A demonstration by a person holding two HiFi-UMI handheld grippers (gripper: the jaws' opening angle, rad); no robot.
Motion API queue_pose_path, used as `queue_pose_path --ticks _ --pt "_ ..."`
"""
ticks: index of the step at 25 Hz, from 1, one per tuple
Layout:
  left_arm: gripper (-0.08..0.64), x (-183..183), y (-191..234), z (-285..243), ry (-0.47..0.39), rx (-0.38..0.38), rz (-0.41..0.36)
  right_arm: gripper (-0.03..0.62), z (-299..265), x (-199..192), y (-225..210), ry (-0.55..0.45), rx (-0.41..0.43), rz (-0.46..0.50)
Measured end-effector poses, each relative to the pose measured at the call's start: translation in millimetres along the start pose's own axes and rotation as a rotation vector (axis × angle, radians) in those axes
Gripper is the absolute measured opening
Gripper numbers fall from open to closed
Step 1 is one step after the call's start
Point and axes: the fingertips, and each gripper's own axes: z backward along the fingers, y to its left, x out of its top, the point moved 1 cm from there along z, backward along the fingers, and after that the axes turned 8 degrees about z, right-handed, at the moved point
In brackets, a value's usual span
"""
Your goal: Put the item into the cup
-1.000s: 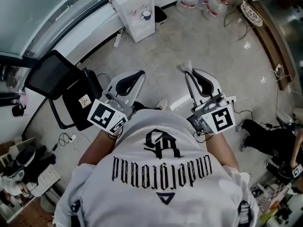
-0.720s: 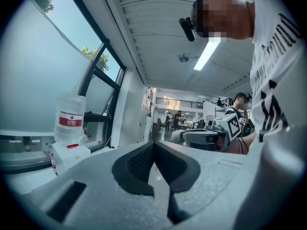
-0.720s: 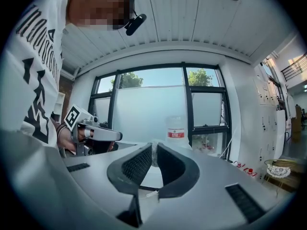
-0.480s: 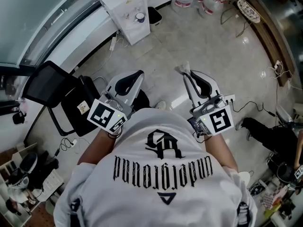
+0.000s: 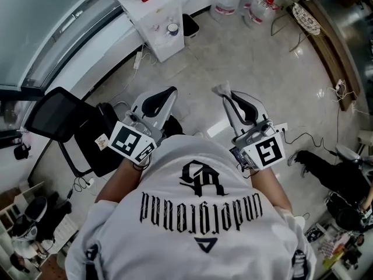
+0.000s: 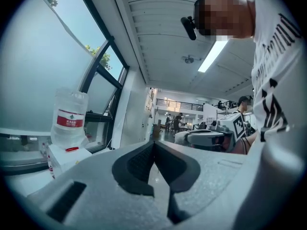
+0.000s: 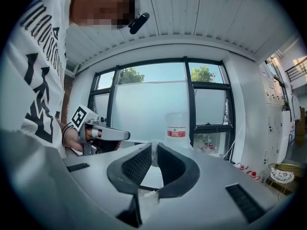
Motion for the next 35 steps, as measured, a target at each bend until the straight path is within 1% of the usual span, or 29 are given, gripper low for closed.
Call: queue_pose_path --ticks 8,11,15,19,22,25,32,35 --pt "0.015 24 74 -15 0.001 -0.025 0.002 0.043 -77 9 -13 0.003 0.039 0.015" --pt "0.015 38 107 -17 -0.003 -0.033 -0.004 0.042 -113 15 -19 0.007 0.033 0.017" --pt "0.015 55 150 -14 0.017 -0.059 -0.022 0.043 -159 22 -20 0.01 0.009 0.013" --pt "0.015 73 196 -8 0.001 -0.066 -0.028 0.043 -209 30 -19 0.017 0.009 0.029" --pt "0.015 74 230 2 0.004 -0.056 -0.025 0.043 -242 32 -13 0.031 0.009 0.033" --pt "0.015 71 259 9 0.016 -0.048 -0.004 0.043 -267 31 -10 0.05 0.005 0.026" --pt "0.015 69 293 15 0.016 -0.019 0.019 0.043 -298 18 -9 0.084 0.015 -0.006" --pt "0.015 67 300 15 0.022 -0.013 0.012 0.043 -311 12 -11 0.097 0.025 -0.02"
